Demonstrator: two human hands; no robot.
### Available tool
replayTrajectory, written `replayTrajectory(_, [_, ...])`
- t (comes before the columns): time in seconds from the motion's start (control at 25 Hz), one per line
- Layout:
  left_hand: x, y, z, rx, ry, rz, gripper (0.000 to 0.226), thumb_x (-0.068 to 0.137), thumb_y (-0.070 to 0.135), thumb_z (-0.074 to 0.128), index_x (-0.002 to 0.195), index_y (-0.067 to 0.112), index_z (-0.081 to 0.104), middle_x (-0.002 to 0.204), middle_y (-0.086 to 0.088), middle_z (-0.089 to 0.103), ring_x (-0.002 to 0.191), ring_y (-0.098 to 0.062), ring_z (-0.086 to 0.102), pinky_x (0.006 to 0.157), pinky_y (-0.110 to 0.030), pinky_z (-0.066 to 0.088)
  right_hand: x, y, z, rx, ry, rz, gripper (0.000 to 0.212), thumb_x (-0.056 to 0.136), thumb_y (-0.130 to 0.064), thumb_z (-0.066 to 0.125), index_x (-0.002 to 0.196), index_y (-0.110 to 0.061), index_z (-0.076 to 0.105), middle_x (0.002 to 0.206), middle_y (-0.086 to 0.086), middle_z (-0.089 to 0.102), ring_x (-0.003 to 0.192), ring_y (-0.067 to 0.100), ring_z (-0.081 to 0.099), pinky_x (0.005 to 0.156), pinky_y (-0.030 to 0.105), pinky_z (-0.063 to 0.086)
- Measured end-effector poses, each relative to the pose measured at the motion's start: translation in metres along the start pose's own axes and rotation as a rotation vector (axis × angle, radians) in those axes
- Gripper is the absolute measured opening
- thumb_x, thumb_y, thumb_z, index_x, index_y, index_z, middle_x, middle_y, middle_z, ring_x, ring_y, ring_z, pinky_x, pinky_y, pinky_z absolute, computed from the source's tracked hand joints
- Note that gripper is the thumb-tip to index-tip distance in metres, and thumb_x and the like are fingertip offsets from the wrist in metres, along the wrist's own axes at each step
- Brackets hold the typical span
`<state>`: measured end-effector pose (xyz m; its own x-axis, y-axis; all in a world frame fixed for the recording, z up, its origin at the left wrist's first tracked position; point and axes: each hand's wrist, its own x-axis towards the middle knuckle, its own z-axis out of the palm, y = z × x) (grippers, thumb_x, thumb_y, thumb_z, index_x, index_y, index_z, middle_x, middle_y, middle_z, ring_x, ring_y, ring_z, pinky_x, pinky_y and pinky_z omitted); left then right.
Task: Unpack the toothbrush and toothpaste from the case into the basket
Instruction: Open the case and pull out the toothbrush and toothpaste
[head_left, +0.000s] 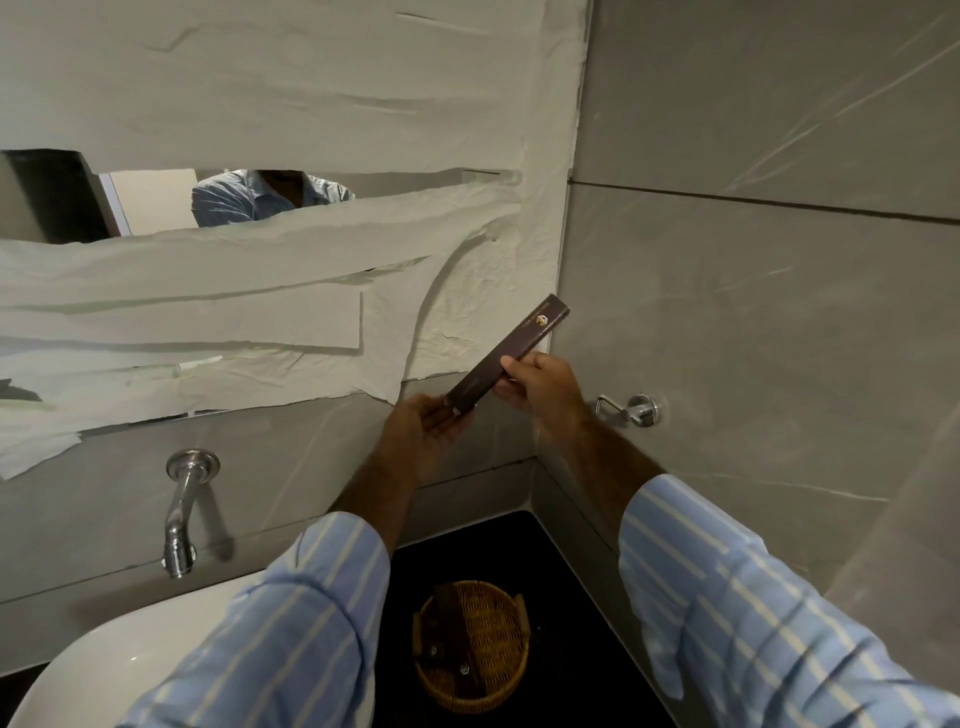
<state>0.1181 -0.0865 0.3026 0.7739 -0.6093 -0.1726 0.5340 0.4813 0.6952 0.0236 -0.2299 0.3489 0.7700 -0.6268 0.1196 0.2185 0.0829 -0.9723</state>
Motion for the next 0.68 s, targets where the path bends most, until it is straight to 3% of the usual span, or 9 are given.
replayTrajectory(0.08, [-0.002,-0.011,0.004,-0.095,0.023,-0.019,0.018,0.092,-0.001,0.048,0.106,-0.009,0.057,0.11,-0.028,0.062,0.105,-0.039,0.064,0.084,-0.043,0.058,0.005,-0.009,0.003,-0.135,-0.038,0.002,0.014,0.09,-0.016,0.065,0.077,-0.01,0.065,0.085,0.007,0.074,0.073,0.016,0.074,0.071,0.031,0.061])
replayTrajectory(0.16, [-0.002,-0.02,0.006,-0.159,0.05,-0.038,0.011,0.093,-0.002,0.05,0.1,-0.008,0.057,0.108,-0.025,0.057,0.101,-0.036,0.063,0.082,-0.043,0.058,0.01,-0.015,0.005,-0.184,-0.044,0.019,0.021,0.091,-0.014,0.064,0.071,-0.014,0.061,0.085,0.007,0.073,0.071,0.013,0.073,0.07,0.029,0.062])
replayTrajectory(0.36, [0.002,-0.03,-0.001,-0.114,0.002,-0.03,0.013,0.092,0.011,0.064,0.094,-0.002,0.067,0.108,-0.019,0.063,0.102,-0.027,0.066,0.075,-0.035,0.061,0.015,-0.02,0.002,-0.177,-0.002,0.041,0.017,0.095,-0.015,0.059,0.078,-0.014,0.06,0.089,0.009,0.072,0.063,0.009,0.072,0.069,0.029,0.062])
replayTrajectory(0.48, [0.0,-0.032,0.0,-0.015,-0.032,-0.02,0.022,0.095,0.022,0.061,0.099,0.001,0.066,0.107,-0.018,0.066,0.1,-0.027,0.067,0.073,-0.033,0.063,0.015,-0.015,-0.001,-0.243,-0.058,0.068,0.02,0.095,-0.018,0.059,0.075,-0.014,0.057,0.087,0.009,0.072,0.067,0.014,0.072,0.076,0.039,0.062])
replayTrajectory(0.68, [-0.001,-0.036,0.001,0.244,-0.117,0.025,0.022,0.097,0.017,0.056,0.102,0.0,0.068,0.101,-0.016,0.069,0.091,-0.021,0.07,0.082,-0.031,0.062,0.02,-0.01,-0.006,-0.24,0.055,0.056,0.017,0.095,-0.02,0.059,0.08,-0.013,0.055,0.088,0.012,0.073,0.068,0.018,0.072,0.078,0.045,0.062])
